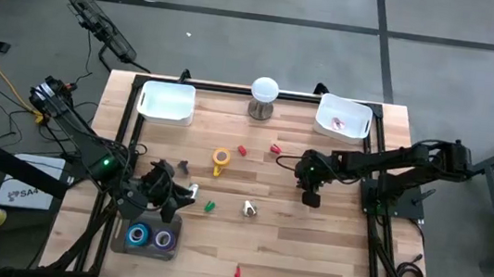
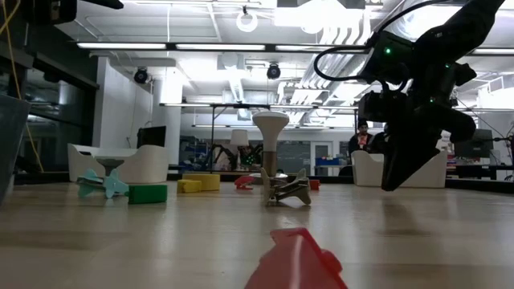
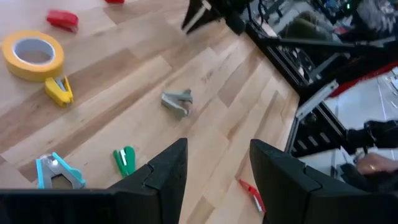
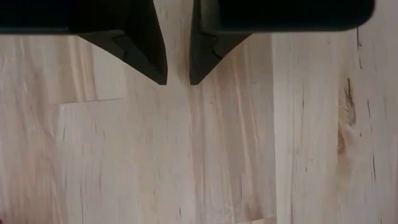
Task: Pick and place Stapler, Stapler remover, tape
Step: Put the bottom right red stapler into the left white bin
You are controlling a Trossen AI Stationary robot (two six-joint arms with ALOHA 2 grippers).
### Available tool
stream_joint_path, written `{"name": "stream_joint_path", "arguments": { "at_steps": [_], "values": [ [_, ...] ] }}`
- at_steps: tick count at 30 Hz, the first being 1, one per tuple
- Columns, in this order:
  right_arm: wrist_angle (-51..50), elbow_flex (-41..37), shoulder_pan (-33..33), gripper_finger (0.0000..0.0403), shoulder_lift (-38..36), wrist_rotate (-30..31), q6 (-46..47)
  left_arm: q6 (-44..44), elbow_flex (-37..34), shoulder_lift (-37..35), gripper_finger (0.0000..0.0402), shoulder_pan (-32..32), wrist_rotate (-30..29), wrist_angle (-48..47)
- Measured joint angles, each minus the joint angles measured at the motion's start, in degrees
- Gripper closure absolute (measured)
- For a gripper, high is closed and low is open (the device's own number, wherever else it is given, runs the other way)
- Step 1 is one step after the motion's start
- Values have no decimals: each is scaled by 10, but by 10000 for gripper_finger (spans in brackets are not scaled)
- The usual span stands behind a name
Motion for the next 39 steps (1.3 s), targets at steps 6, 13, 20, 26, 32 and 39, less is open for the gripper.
{"name": "stream_joint_path", "arguments": {
  "at_steps": [6, 13, 20, 26, 32, 39],
  "values": [
    [-1, 0, 0, 321, 0, 3, 41, 73, 0, 27, 231, 52, 118, 44],
    [-9, 0, 0, 313, 0, -3, 63, 315, 0, 66, 231, 108, 270, 139],
    [-28, 0, 0, 313, 0, -46, 108, 554, 0, 115, 231, 140, 400, 183],
    [-39, 0, 5, 313, 0, -86, 168, 733, 0, 173, 231, 139, 412, 185],
    [-39, 0, 38, 313, 0, -84, 198, 909, 8, 231, 231, 140, 417, 226],
    [-38, 0, 80, 313, 0, -56, 256, 1077, 99, 328, 231, 144, 407, 198]
  ]
}}
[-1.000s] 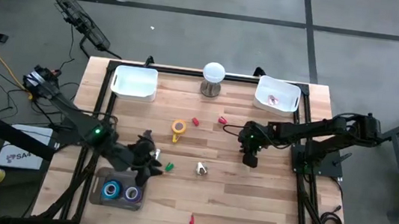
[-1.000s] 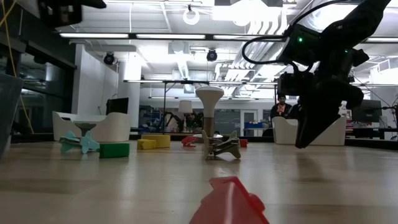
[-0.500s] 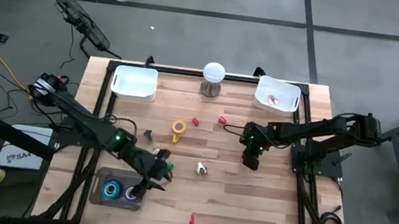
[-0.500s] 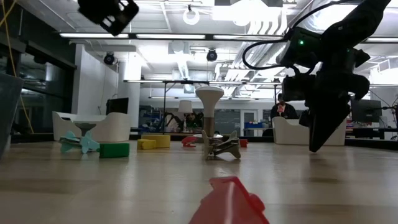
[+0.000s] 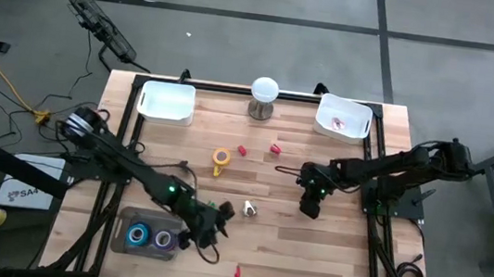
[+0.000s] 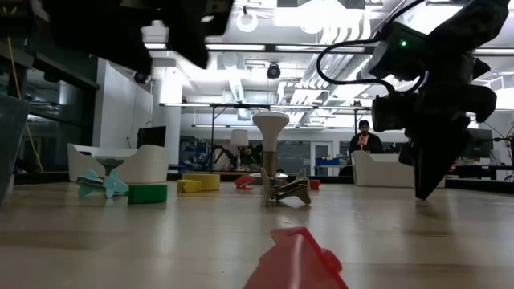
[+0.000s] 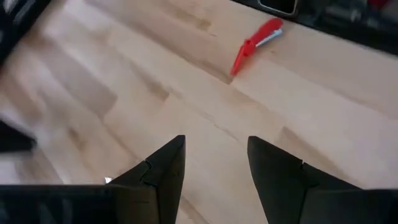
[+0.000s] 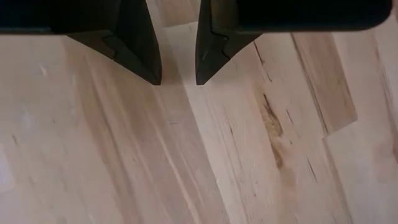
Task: Pick and place Stapler, Stapler remover, tape
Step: Put the bottom right red stapler into the left white bin
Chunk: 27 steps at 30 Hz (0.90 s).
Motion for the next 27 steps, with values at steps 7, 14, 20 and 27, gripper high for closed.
{"name": "stream_joint_path", "arguments": {
  "at_steps": [7, 14, 20, 27],
  "values": [
    [3, 0, 27, 312, 0, 17, 39, 144, 95, 91, 231, -2, 37, -82],
    [7, 0, 38, 292, 0, 31, 67, 220, 158, 151, 231, -2, 78, -70],
    [10, 1, 53, 273, 0, 45, 72, 294, 175, 182, 231, -6, 73, -39],
    [12, 1, 69, 271, 0, 50, 71, 307, 177, 213, 231, -14, 75, -5]
  ]
}}
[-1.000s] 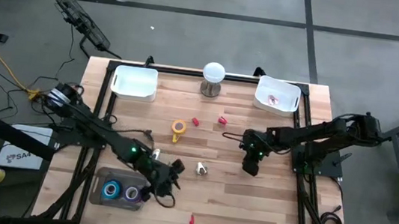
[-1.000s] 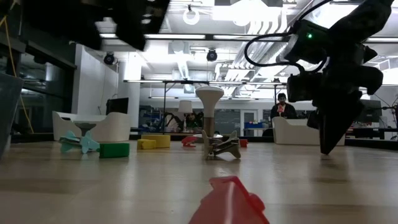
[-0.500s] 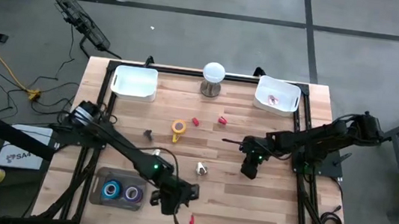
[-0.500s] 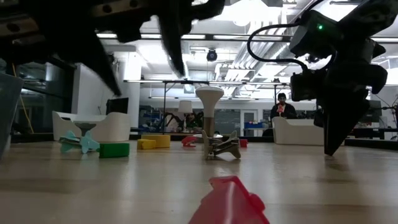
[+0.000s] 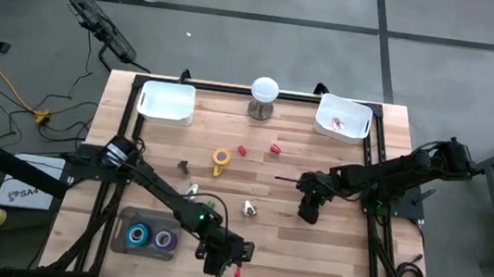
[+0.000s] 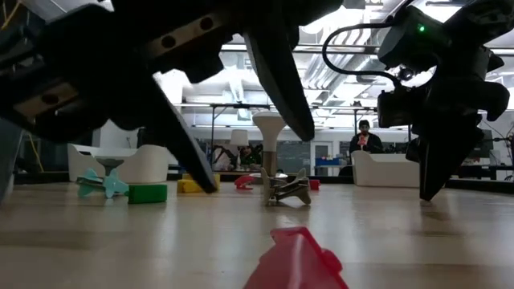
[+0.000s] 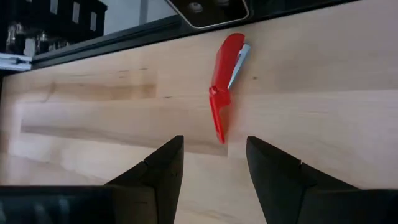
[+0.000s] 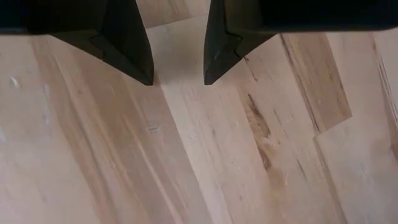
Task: Pick and place Stapler, Stapler remover, tape
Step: Put the bottom right red stapler into the left white bin
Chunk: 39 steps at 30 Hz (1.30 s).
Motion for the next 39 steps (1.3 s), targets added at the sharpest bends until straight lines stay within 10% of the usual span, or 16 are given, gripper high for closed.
{"name": "stream_joint_path", "arguments": {
  "at_steps": [39],
  "values": [
    [5, -1, 13, 271, 0, 14, 19, 36, 6, 56, 231, -36, -30, 99]
  ]
}}
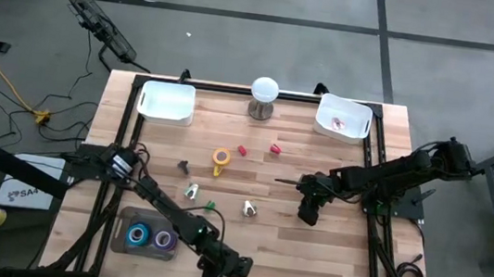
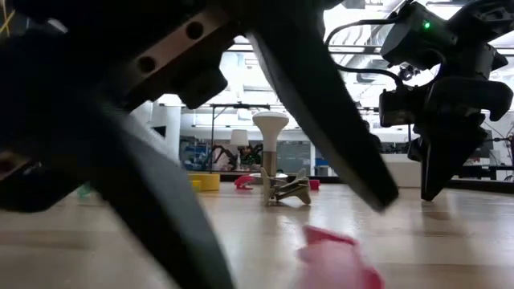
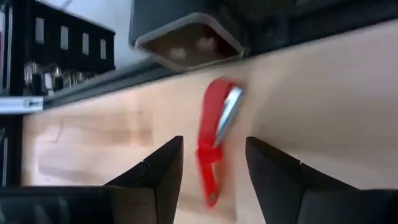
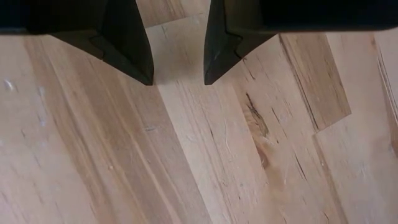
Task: Pick and place Stapler, Stapler remover, tape
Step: Put the bottom right red stapler into the left white bin
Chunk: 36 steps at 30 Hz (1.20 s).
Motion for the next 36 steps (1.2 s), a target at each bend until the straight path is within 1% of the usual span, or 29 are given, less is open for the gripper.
{"name": "stream_joint_path", "arguments": {
  "at_steps": [16, 20, 27, 30, 33, 36],
  "values": [
    [3, 0, 0, 271, 0, -3, 2, 4, 2, 12, 231, 0, 4, 25],
    [4, 0, 0, 271, 0, -3, 2, 5, 20, 24, 231, 0, 10, 22],
    [6, 0, 0, 271, 0, -4, 11, 3, 44, 42, 235, 0, 4, 9],
    [7, 0, 0, 272, 0, -4, 13, 2, 52, 43, 258, 0, 4, -18],
    [7, 0, 0, 273, 0, -4, 15, -2, 52, 43, 299, 0, 3, -36],
    [7, 0, 0, 272, 0, -5, 15, -33, 52, 43, 344, 0, 3, -43]
  ]
}}
